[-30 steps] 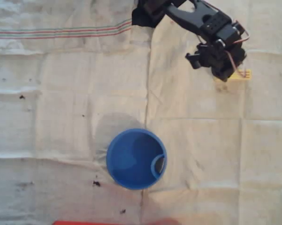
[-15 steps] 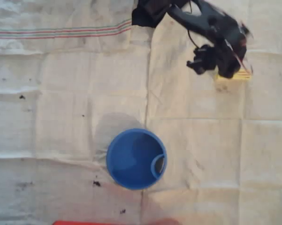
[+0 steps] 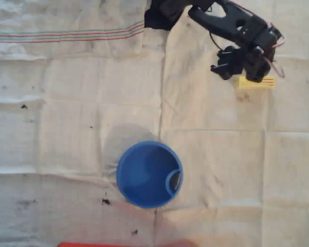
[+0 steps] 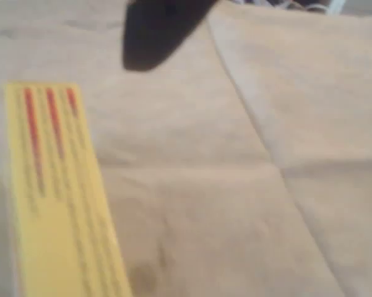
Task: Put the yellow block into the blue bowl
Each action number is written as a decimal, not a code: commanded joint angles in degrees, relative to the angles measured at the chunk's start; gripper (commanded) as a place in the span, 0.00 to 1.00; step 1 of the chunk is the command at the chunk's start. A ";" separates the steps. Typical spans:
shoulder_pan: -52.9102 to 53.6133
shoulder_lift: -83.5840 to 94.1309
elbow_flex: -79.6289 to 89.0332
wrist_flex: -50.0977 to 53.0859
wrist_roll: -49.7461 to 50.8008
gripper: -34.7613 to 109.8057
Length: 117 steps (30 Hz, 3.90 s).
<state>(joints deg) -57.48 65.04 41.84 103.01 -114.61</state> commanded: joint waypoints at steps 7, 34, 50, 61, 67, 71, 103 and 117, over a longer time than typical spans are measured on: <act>-0.53 -6.33 -4.04 -7.82 0.09 0.43; -2.11 -19.69 -4.39 -21.36 0.97 0.42; -0.26 -19.86 -5.01 -24.52 7.03 0.24; 0.97 -6.68 -9.40 -23.82 22.24 0.24; 4.31 0.26 -9.32 -23.73 34.19 0.24; 7.73 4.13 -8.70 -23.64 41.04 0.24; 45.00 -7.21 -9.40 -32.43 60.91 0.24; 52.38 -16.52 -9.40 -57.57 60.91 0.24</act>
<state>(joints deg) -7.03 45.88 37.18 50.89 -54.49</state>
